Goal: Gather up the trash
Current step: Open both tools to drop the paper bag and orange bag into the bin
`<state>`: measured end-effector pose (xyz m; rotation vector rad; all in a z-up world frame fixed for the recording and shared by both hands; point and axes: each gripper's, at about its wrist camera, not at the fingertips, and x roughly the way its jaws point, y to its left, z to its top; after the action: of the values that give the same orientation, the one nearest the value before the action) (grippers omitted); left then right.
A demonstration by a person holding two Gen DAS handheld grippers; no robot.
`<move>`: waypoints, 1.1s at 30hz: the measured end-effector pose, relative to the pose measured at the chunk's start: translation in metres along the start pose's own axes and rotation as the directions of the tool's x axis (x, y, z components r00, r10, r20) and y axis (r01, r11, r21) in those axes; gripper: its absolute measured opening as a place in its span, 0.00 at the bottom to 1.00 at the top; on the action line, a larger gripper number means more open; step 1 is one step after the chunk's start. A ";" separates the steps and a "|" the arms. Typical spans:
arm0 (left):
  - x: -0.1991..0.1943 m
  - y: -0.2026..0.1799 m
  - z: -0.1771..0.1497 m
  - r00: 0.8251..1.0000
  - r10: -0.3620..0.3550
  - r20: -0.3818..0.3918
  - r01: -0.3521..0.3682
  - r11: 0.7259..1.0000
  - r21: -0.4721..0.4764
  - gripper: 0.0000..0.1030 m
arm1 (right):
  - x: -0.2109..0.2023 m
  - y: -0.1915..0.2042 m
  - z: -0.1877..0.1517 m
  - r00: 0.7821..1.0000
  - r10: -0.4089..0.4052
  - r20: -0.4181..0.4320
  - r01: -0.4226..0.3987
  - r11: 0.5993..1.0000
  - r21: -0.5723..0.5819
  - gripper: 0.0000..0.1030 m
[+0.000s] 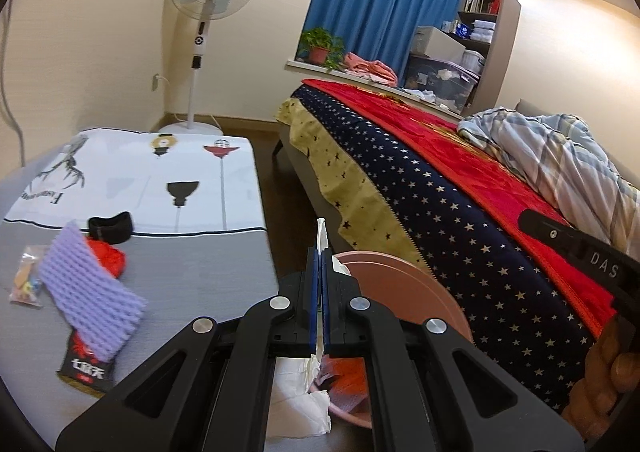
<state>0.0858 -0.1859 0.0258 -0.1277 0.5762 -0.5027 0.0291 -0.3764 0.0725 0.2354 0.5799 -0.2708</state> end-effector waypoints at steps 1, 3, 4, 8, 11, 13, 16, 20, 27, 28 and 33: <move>0.003 -0.003 0.000 1.000 -0.006 -0.002 0.006 1.000 0.000 0.01 | 0.002 -0.004 0.000 1.000 -0.003 -0.006 0.003 1.000 0.013 0.00; 0.008 -0.008 0.001 1.000 -0.019 -0.004 0.019 1.000 -0.002 0.01 | 0.003 -0.008 0.000 1.000 -0.013 -0.012 0.013 1.000 0.023 0.00; 0.011 -0.013 0.001 0.999 -0.035 -0.005 0.035 0.999 0.000 0.01 | 0.003 -0.009 0.000 1.000 -0.020 -0.011 0.020 0.999 0.026 0.00; 0.021 -0.027 -0.001 0.995 -0.098 -0.014 0.098 0.995 0.009 0.02 | 0.007 -0.021 -0.002 0.998 -0.051 -0.025 0.053 0.996 0.068 0.19; 0.025 -0.030 -0.004 0.993 -0.115 -0.027 0.115 0.993 0.011 0.13 | 0.007 -0.028 -0.003 0.997 -0.075 -0.024 0.077 0.993 0.092 0.42; 0.025 -0.026 -0.005 0.994 -0.108 -0.027 0.109 0.994 0.002 0.19 | 0.007 -0.028 -0.003 0.997 -0.071 -0.020 0.073 0.993 0.093 0.42; 0.018 -0.018 -0.003 0.995 -0.100 -0.020 0.100 0.995 -0.007 0.19 | 0.005 -0.023 -0.004 0.998 -0.060 -0.008 0.060 0.995 0.077 0.42; 0.007 -0.005 -0.001 0.997 -0.075 -0.011 0.075 0.997 -0.011 0.19 | 0.002 -0.014 -0.003 0.999 -0.038 0.008 0.037 0.998 0.048 0.42; -0.014 0.022 0.001 1.000 -0.015 0.007 0.015 0.999 -0.037 0.18 | -0.008 -0.001 -0.004 0.999 0.005 0.033 -0.006 1.000 0.028 0.42; -0.017 0.024 0.001 1.000 -0.010 0.011 0.010 0.999 -0.036 0.18 | -0.010 0.001 -0.004 0.999 0.011 0.037 -0.012 1.000 0.023 0.42; -0.032 0.035 0.002 1.000 0.016 0.023 -0.016 1.000 -0.022 0.18 | -0.019 0.017 -0.006 0.997 0.053 0.049 -0.052 0.999 -0.014 0.42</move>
<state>0.0785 -0.1405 0.0340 -0.1491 0.5600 -0.4793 0.0161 -0.3553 0.0805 0.2304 0.5256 -0.2211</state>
